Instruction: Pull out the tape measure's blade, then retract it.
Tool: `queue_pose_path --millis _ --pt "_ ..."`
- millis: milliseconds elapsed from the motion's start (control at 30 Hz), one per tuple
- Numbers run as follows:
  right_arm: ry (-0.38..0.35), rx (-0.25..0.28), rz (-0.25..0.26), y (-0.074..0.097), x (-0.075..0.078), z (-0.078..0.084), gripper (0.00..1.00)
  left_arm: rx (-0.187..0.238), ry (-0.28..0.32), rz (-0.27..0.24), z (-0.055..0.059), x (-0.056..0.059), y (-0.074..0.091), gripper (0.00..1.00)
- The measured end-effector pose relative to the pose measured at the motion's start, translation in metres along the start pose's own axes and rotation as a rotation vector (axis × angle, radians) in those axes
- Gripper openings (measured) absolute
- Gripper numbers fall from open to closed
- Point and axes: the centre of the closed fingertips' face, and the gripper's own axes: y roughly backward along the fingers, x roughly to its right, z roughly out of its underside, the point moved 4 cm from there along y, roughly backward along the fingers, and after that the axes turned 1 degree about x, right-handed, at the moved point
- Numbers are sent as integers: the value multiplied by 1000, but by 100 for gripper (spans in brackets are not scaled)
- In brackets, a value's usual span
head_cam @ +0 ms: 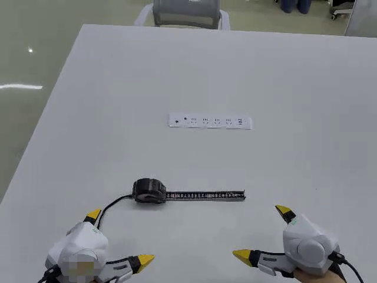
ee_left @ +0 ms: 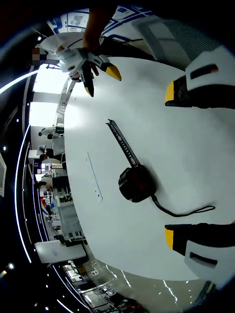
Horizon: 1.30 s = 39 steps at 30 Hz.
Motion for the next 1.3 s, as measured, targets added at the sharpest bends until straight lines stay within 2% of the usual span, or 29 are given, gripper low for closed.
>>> queue_pose_path --millis 33,233,500,700,800,867,967,1233,1300 --pt "-9 15 -5 -1 -2 -1 98 -1 12 -2 0 0 0 98" --pt "-20 21 26 -2 -9 -2 98 20 66 -46 0 -2 2 97" --pt "-53 40 61 -1 -17 -5 98 26 84 -86 1 3 3 98" --pt "-60 54 86 -1 -20 -10 98 34 103 -109 -2 5 3 99" --pt "-74 51 84 -3 -21 -10 97 57 118 -103 -6 6 2 96" --pt "-74 51 84 -4 -21 -9 97 54 111 -110 -6 6 0 97" --pt "-78 49 83 -4 -22 -7 97 55 132 -118 -8 6 -2 97" --pt "-85 46 67 -5 -22 -4 94 62 151 -173 -9 7 -11 95" --pt "-54 72 59 -5 -21 -6 92 65 156 -183 -9 7 -14 95"
